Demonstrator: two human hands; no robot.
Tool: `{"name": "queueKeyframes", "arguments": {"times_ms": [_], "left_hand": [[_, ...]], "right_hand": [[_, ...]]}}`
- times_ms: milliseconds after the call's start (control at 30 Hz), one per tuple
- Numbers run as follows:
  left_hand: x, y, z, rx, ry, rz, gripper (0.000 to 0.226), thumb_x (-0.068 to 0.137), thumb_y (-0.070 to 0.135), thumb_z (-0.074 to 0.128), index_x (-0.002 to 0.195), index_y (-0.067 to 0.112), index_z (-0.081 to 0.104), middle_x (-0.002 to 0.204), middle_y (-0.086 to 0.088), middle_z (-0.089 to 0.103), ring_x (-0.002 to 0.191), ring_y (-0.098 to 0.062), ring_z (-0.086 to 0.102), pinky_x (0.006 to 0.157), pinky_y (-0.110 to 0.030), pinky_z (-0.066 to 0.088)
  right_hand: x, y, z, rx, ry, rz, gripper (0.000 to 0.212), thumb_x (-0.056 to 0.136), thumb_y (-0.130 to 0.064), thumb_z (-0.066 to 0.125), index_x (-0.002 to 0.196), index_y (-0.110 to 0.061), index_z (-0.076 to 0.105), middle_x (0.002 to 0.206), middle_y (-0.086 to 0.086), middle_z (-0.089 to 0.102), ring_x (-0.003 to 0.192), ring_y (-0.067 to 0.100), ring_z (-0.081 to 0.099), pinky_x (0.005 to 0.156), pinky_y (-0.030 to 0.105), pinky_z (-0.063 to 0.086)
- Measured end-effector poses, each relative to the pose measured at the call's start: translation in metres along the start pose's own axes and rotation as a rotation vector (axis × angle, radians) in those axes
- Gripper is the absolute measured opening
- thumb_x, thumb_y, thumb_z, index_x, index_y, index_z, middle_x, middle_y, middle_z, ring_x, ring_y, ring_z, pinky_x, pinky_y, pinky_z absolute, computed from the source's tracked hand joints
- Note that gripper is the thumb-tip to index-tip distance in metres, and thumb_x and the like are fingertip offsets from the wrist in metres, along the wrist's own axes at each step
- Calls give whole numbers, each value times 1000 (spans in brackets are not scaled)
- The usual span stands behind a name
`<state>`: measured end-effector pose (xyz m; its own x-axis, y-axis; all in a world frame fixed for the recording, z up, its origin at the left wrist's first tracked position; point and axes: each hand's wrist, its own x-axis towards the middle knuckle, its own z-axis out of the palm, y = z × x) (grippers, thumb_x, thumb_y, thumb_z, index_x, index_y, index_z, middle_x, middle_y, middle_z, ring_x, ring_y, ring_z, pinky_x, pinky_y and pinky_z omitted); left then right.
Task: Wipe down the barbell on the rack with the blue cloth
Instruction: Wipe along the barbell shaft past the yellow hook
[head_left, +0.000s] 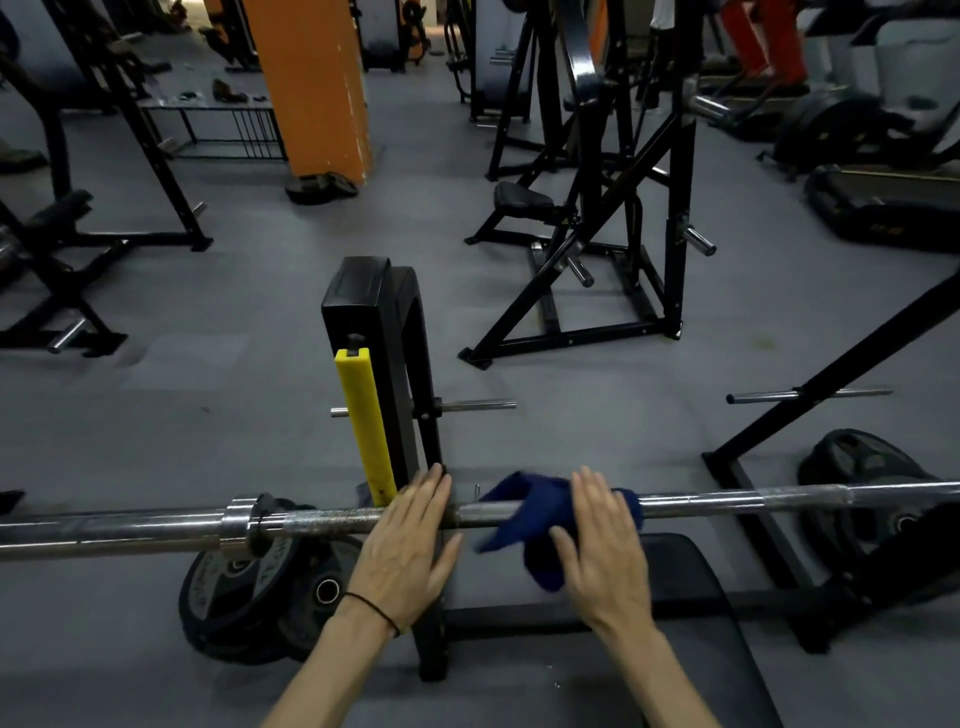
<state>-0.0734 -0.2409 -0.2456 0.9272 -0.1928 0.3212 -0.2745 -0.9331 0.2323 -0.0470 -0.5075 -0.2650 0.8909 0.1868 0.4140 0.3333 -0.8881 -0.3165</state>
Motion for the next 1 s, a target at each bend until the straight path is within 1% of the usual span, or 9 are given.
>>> {"name": "queueKeyframes", "arguments": {"times_ms": [67,133,233,333,433,533,633,800,1000], "left_hand": [[-3,2,3,7,5,-7,68,101,49,41,157,13,31,164,-5,31,150,-18,30,123,-35,21],[-5,3,4,-1,27,-9,66,103,48,38,157,10,33,163,-6,31,151,-18,28,122,-37,23],[-8,3,4,-1,53,14,63,107,46,29,156,8,34,164,-7,30,153,-18,25,124,-36,19],[-7,3,3,31,69,56,63,104,42,38,156,8,33,164,-8,29,153,-18,23,125,-37,19],[-9,6,3,15,84,18,66,102,43,40,157,9,31,165,-7,27,153,-18,23,124,-38,18],[-10,10,5,-2,112,-32,65,101,39,43,157,8,30,165,-7,27,154,-20,22,124,-41,18],[-15,3,4,6,150,-21,57,103,29,40,154,5,35,164,-9,30,152,-22,27,124,-43,22],[-21,-3,-1,66,137,-3,59,102,33,40,154,4,36,164,-11,30,153,-21,25,123,-44,22],[-2,36,10,99,113,-22,63,102,36,42,156,4,31,165,-11,25,154,-24,22,125,-44,18]], "right_hand": [[-1,-23,7,94,42,206,71,107,-55,24,159,-8,25,169,4,18,156,21,15,125,47,15],[1,-69,26,182,9,213,76,106,-59,21,161,-6,17,170,8,11,157,22,8,126,45,8],[-3,-102,32,177,-196,-108,81,105,-64,25,162,-8,12,171,8,4,158,21,3,126,40,4],[11,-49,12,-46,-247,-357,80,105,-66,28,161,-10,17,170,8,8,157,19,7,123,41,13],[8,-9,-3,-80,-136,-124,77,106,-62,26,160,-7,23,170,8,12,157,22,13,126,42,10],[2,-66,17,132,-136,91,79,105,-64,21,160,-8,18,170,7,7,158,22,5,127,39,-1],[2,-122,33,234,-229,-48,76,107,-61,16,161,-9,14,170,4,0,157,17,-2,127,40,-2],[8,-94,12,272,-284,-290,71,107,-60,19,162,-15,11,171,-2,-3,157,12,-4,126,40,-2],[7,-32,-2,225,-128,-182,68,108,-54,25,162,-12,19,171,1,7,157,21,6,126,44,2]]}}
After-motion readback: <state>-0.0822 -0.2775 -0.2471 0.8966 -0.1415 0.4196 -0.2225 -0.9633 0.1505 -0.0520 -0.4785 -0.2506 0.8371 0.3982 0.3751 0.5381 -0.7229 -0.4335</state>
